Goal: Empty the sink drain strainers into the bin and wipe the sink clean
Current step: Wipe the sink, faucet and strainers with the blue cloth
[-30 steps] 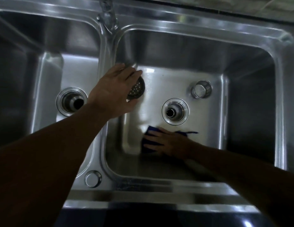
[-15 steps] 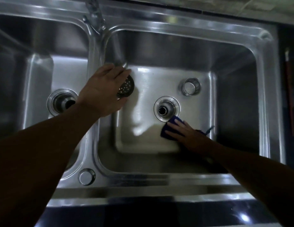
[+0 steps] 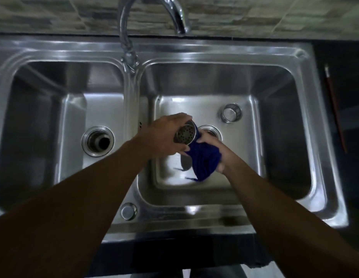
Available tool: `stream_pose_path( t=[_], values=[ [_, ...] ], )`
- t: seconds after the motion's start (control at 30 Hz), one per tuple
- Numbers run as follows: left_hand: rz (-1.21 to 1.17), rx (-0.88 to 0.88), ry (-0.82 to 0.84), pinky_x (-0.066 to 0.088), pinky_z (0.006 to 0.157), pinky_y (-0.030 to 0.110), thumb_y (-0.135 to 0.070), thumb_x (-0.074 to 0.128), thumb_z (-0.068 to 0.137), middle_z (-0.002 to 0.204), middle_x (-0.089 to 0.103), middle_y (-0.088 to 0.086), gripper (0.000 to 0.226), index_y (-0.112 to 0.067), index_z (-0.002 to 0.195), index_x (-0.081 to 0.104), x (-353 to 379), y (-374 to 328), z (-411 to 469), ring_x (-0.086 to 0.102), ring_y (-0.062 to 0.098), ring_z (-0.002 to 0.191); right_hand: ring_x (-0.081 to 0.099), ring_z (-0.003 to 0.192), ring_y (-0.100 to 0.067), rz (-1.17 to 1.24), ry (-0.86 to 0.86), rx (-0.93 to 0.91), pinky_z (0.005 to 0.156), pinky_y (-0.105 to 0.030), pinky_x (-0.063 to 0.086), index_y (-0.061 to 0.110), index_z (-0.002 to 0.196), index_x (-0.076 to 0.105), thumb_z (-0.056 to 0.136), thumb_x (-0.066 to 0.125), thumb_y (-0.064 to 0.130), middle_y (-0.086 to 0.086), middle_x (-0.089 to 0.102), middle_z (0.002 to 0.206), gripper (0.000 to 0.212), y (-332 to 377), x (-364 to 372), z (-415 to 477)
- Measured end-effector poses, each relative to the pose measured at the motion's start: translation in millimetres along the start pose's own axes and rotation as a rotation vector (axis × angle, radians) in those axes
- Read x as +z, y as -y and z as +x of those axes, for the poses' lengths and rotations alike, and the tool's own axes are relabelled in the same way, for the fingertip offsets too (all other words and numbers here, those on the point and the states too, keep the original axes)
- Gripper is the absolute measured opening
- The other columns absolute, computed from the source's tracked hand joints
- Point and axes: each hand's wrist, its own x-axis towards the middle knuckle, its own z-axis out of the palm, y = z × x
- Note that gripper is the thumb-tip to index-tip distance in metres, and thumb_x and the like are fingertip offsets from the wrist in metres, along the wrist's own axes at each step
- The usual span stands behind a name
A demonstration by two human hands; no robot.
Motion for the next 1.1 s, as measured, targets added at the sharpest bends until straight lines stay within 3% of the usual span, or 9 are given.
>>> stream_pose_path(
  t=[0.17, 0.43, 0.57, 0.63, 0.73, 0.87, 0.97, 1.03, 1.1],
  values=[
    [-0.016, -0.055, -0.001, 0.048, 0.106, 0.042, -0.039, 0.084, 0.076, 0.139, 0.056, -0.003, 0.085, -0.026, 0.147, 0.041, -3, -2, 1, 0.055, 0.019, 0.125, 0.047, 0.131, -0.049, 0.07, 0.065, 0.149, 0.121, -0.063, 0.016, 0.006, 0.143, 0.048, 0.091, 0.051, 0.004, -0.028, 0.05, 0.142, 0.052, -15, -14, -4],
    [-0.138, -0.066, 0.046, 0.05, 0.095, 0.03, -0.044, 0.086, 0.073, 0.13, 0.064, -0.007, 0.082, -0.034, 0.142, 0.044, 23, -12, -1, 0.06, 0.013, 0.117, 0.069, 0.088, -0.031, 0.085, -0.026, 0.134, 0.076, -0.044, 0.058, 0.006, 0.119, 0.061, 0.088, 0.06, 0.013, -0.02, 0.066, 0.107, 0.032, 3, -20, -11],
    [-0.128, -0.141, 0.015, 0.053, 0.098, 0.04, -0.041, 0.084, 0.075, 0.128, 0.061, -0.007, 0.075, -0.034, 0.138, 0.044, 28, -3, 4, 0.058, 0.016, 0.115, 0.052, 0.124, -0.044, 0.112, -0.016, 0.229, 0.117, -0.062, 0.029, 0.004, 0.139, 0.049, 0.092, 0.05, 0.004, -0.026, 0.052, 0.141, 0.046, 3, -43, -15],
    [-0.118, -0.215, -0.007, 0.052, 0.095, 0.037, -0.039, 0.084, 0.076, 0.126, 0.059, -0.005, 0.072, -0.03, 0.136, 0.045, 34, 6, 9, 0.058, 0.019, 0.114, 0.052, 0.126, -0.045, 0.083, -0.014, 0.269, 0.117, -0.058, 0.03, 0.003, 0.142, 0.049, 0.089, 0.052, 0.005, -0.026, 0.051, 0.144, 0.053, 4, -54, -22],
    [-0.082, -0.307, -0.009, 0.05, 0.094, 0.035, -0.032, 0.085, 0.076, 0.126, 0.058, -0.001, 0.069, -0.023, 0.133, 0.049, 47, 22, 21, 0.059, 0.023, 0.114, 0.067, 0.103, -0.036, -0.268, -0.174, 0.204, 0.083, -0.044, 0.055, 0.019, 0.121, 0.072, 0.075, 0.061, 0.01, -0.022, 0.066, 0.123, 0.049, 14, -56, -26],
    [-0.031, -0.376, -0.045, 0.038, 0.117, 0.04, -0.031, 0.085, 0.076, 0.152, 0.044, 0.008, 0.084, -0.013, 0.147, 0.043, 61, 41, 52, 0.044, 0.03, 0.139, 0.072, 0.071, -0.005, -0.92, -0.251, -0.113, 0.058, -0.014, 0.053, 0.047, 0.1, 0.073, 0.086, 0.062, 0.004, -0.002, 0.076, 0.097, 0.047, 12, -50, -23],
    [-0.021, -0.397, -0.062, 0.022, 0.126, 0.035, -0.029, 0.082, 0.081, 0.166, 0.023, 0.006, 0.094, -0.016, 0.157, 0.028, 67, 49, 77, 0.021, 0.025, 0.154, 0.067, 0.095, 0.004, -1.364, -0.006, -0.275, 0.089, -0.01, 0.05, 0.019, 0.127, 0.067, 0.087, 0.062, -0.003, -0.003, 0.064, 0.127, 0.046, -4, -54, -17],
    [-0.018, -0.379, -0.07, 0.019, 0.126, 0.032, -0.026, 0.079, 0.082, 0.168, 0.018, 0.004, 0.094, -0.018, 0.159, 0.025, 71, 51, 91, 0.016, 0.022, 0.156, 0.048, 0.137, -0.019, -1.671, 0.153, -0.375, 0.118, -0.022, 0.029, 0.008, 0.136, 0.061, 0.087, 0.063, -0.001, -0.015, 0.046, 0.151, 0.05, -20, -60, -6],
    [-0.009, -0.366, -0.077, 0.019, 0.124, 0.028, -0.022, 0.078, 0.082, 0.168, 0.016, 0.0, 0.094, -0.021, 0.159, 0.025, 75, 51, 102, 0.016, 0.018, 0.156, 0.034, 0.145, -0.04, -1.758, 0.259, -0.444, 0.121, -0.046, 0.02, 0.002, 0.134, 0.062, 0.083, 0.064, -0.003, -0.025, 0.041, 0.153, 0.051, -38, -63, 4]
  ],
)
